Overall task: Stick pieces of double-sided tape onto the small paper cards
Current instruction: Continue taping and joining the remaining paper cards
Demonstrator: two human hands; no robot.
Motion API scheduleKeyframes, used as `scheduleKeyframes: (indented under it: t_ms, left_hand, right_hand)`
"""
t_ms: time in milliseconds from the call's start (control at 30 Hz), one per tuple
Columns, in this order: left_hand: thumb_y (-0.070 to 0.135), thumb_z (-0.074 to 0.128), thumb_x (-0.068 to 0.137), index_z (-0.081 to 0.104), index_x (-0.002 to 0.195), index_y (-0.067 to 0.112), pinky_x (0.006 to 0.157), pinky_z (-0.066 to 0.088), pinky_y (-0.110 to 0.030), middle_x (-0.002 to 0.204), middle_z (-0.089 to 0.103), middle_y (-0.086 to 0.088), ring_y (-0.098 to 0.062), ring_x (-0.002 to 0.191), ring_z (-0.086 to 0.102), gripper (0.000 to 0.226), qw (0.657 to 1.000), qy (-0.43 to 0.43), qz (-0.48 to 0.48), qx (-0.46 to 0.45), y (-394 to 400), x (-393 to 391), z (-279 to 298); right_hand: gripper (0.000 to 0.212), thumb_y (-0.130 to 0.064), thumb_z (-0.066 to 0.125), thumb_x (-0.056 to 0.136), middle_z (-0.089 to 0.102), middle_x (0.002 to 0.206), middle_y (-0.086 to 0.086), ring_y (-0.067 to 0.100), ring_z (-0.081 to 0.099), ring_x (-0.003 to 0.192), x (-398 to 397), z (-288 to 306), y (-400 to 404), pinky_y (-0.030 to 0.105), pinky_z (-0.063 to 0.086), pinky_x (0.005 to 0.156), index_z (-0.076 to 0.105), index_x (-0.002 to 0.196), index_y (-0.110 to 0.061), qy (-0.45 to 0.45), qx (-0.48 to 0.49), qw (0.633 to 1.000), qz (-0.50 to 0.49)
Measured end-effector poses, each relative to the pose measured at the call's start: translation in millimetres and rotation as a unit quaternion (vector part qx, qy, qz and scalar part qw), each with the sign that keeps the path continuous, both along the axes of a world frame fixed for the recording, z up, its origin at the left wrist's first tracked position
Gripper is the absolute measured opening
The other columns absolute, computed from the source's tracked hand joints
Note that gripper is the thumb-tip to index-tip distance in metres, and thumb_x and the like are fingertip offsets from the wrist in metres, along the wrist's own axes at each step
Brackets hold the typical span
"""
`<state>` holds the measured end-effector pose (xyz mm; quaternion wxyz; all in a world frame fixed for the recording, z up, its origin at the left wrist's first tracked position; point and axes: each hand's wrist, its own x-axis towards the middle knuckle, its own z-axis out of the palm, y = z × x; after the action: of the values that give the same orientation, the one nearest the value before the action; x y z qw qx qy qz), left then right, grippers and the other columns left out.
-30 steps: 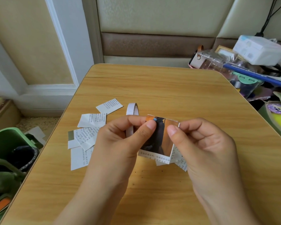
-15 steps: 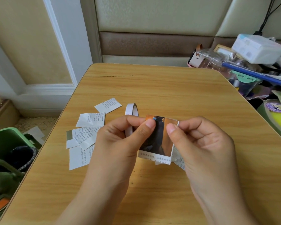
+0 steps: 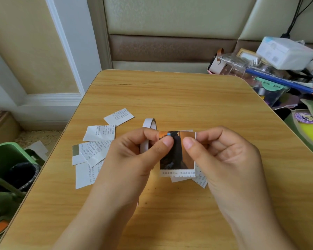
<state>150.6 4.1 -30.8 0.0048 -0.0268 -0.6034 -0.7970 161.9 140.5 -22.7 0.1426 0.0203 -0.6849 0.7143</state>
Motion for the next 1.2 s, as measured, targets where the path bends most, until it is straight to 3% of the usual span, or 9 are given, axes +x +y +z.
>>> scheduleKeyframes:
  t_ms: [133,233,400,533,667,800,933,1033,1200]
  left_hand:
    - [0.028,0.078,0.059,0.069,0.061,0.022,0.07,0.032,-0.033,0.083,0.05,-0.012,-0.023,0.073,0.042,0.011,1.0,-0.003,0.025,0.017,2.1,0.1,-1.4]
    - [0.023,0.077,0.058,0.069,0.059,0.022,0.067,0.036,-0.026,0.066,0.052,-0.009,-0.012,0.064,0.049,0.008,0.999,-0.006,0.023,0.038,0.6,-1.1,-1.0]
    - [0.037,0.072,0.054,0.066,0.06,0.02,0.058,0.034,-0.022,0.052,0.043,0.007,-0.01,0.057,0.04,0.018,1.0,0.002,-0.005,-0.005,-4.8,-1.3,-1.1]
    - [0.026,0.074,0.063,0.073,0.065,0.024,0.062,0.042,-0.017,0.063,0.064,0.005,-0.004,0.061,0.055,0.003,0.999,0.012,-0.017,-0.038,-2.1,-1.1,-0.8]
    - [0.026,0.07,0.066,0.073,0.067,0.023,0.065,0.037,-0.03,0.068,0.058,-0.01,-0.014,0.063,0.052,0.005,1.0,-0.005,0.008,0.003,-0.1,-1.2,-3.2]
    - [0.026,0.068,0.07,0.072,0.07,0.02,0.064,0.031,-0.033,0.07,0.059,0.0,-0.013,0.065,0.047,0.007,0.998,-0.033,0.026,0.055,-3.4,-2.9,-2.9]
    - [0.026,0.073,0.06,0.067,0.067,0.02,0.07,0.029,-0.038,0.074,0.053,-0.006,-0.022,0.072,0.042,0.011,0.998,-0.034,0.031,0.051,-6.0,-4.0,-3.6]
    - [0.036,0.072,0.055,0.068,0.066,0.021,0.064,0.029,-0.034,0.069,0.053,-0.003,-0.016,0.063,0.041,0.019,0.999,-0.024,0.027,0.029,-4.8,-2.9,-3.1]
    - [0.022,0.081,0.064,0.073,0.063,0.022,0.055,0.04,-0.016,0.061,0.062,-0.001,-0.008,0.056,0.053,0.008,1.0,-0.012,0.022,0.012,0.0,-1.5,-0.7]
  right_hand:
    - [0.009,-0.022,0.072,0.066,0.072,0.071,0.005,0.012,0.065,0.066,-0.9,-2.4,-1.0,0.018,0.05,0.062,0.07,0.074,-0.025,-0.036,-0.047,0.998,0.034]
    - [0.006,-0.023,0.071,0.067,0.069,0.065,0.0,0.008,0.062,0.062,-0.6,-3.1,-1.8,0.016,0.048,0.06,0.07,0.071,-0.027,-0.035,-0.042,0.998,0.038]
    - [0.004,-0.024,0.07,0.07,0.068,0.065,-0.005,0.004,0.061,0.062,0.2,-3.6,2.1,0.014,0.046,0.061,0.068,0.074,-0.023,-0.004,0.056,0.998,0.015]
    - [0.009,-0.018,0.074,0.074,0.067,0.067,-0.009,0.004,0.061,0.063,1.9,-2.7,2.7,0.012,0.046,0.058,0.066,0.074,-0.022,0.021,0.131,0.991,0.023]
    - [0.008,-0.022,0.071,0.07,0.068,0.066,-0.006,0.004,0.062,0.061,2.6,-3.8,2.0,0.014,0.047,0.055,0.067,0.076,-0.023,-0.007,0.075,0.996,0.04]
    - [0.008,-0.028,0.071,0.068,0.068,0.065,-0.003,0.005,0.061,0.061,1.3,-4.9,3.6,0.015,0.046,0.057,0.068,0.073,-0.022,-0.046,0.032,0.997,0.049]
    - [0.003,-0.027,0.07,0.068,0.07,0.068,0.001,0.009,0.063,0.064,-0.3,-5.6,4.1,0.018,0.047,0.06,0.07,0.07,-0.025,-0.032,0.0,0.999,0.014]
    - [0.001,-0.026,0.07,0.069,0.07,0.069,0.002,0.012,0.063,0.065,-1.3,-5.7,5.7,0.021,0.048,0.061,0.069,0.07,-0.025,-0.024,0.0,1.0,0.0]
    - [0.002,-0.023,0.071,0.07,0.071,0.071,0.004,0.012,0.064,0.065,-0.2,-5.6,4.5,0.022,0.049,0.061,0.069,0.071,-0.024,-0.007,0.007,1.0,-0.011]
